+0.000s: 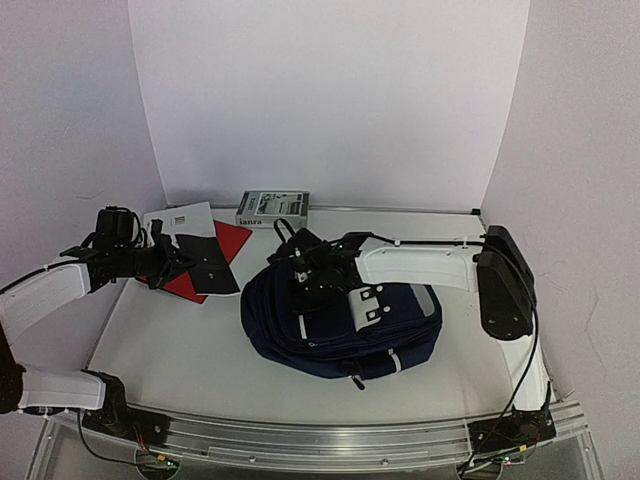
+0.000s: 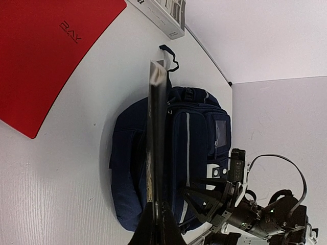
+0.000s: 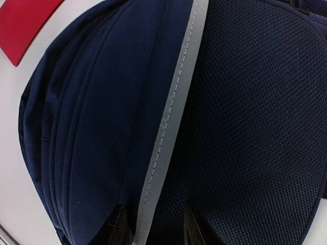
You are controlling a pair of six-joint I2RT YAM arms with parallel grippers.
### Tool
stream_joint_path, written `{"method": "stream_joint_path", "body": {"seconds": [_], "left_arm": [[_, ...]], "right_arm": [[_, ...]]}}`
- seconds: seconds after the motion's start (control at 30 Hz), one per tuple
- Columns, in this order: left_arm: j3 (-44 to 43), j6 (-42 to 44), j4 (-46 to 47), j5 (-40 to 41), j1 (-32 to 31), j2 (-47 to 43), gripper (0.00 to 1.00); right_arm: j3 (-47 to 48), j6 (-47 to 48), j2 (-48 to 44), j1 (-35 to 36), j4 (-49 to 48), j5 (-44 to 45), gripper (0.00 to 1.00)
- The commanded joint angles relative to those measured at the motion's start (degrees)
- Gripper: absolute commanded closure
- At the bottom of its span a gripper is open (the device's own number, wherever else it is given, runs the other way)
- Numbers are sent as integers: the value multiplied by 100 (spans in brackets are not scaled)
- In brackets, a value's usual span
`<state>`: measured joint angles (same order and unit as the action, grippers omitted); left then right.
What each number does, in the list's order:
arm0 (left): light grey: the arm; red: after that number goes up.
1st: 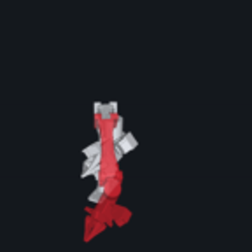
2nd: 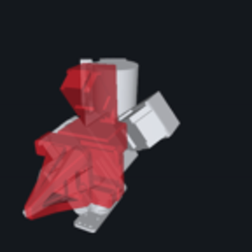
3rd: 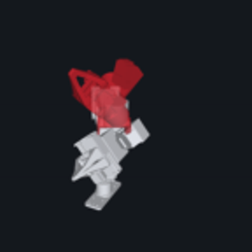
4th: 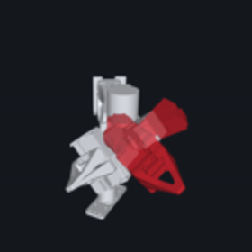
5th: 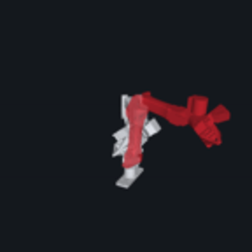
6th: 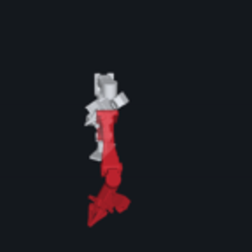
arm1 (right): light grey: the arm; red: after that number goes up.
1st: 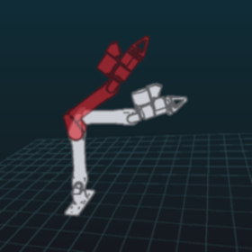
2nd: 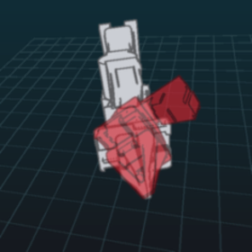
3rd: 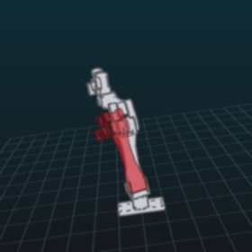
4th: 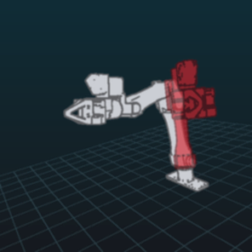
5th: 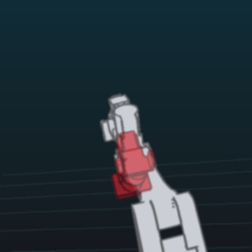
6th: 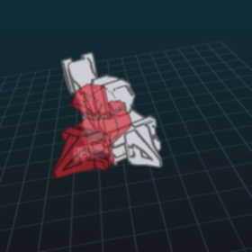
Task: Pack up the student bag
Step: Place the book in the student bag.
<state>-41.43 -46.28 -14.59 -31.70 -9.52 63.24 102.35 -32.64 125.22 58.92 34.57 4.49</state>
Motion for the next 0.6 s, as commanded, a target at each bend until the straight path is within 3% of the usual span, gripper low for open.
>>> {"method": "stream_joint_path", "body": {"seconds": [0.0, 0.13, 0.3, 0.57], "left_arm": [[32, 67, 154, -195, 34, -110, 100], [45, 24, 202, -277, 33, -96, 100], [67, 51, 261, -487, 31, -86, 100], [372, -73, 742, -1482, 25, 221, 100]], "right_arm": [[353, -127, 239, -6, 50, 80, 67], [435, -294, 357, -13, 15, 21, 79], [496, -539, 217, -95, 2, 54, 100], [-259, -832, -1057, -454, -939, -623, 100]]}}
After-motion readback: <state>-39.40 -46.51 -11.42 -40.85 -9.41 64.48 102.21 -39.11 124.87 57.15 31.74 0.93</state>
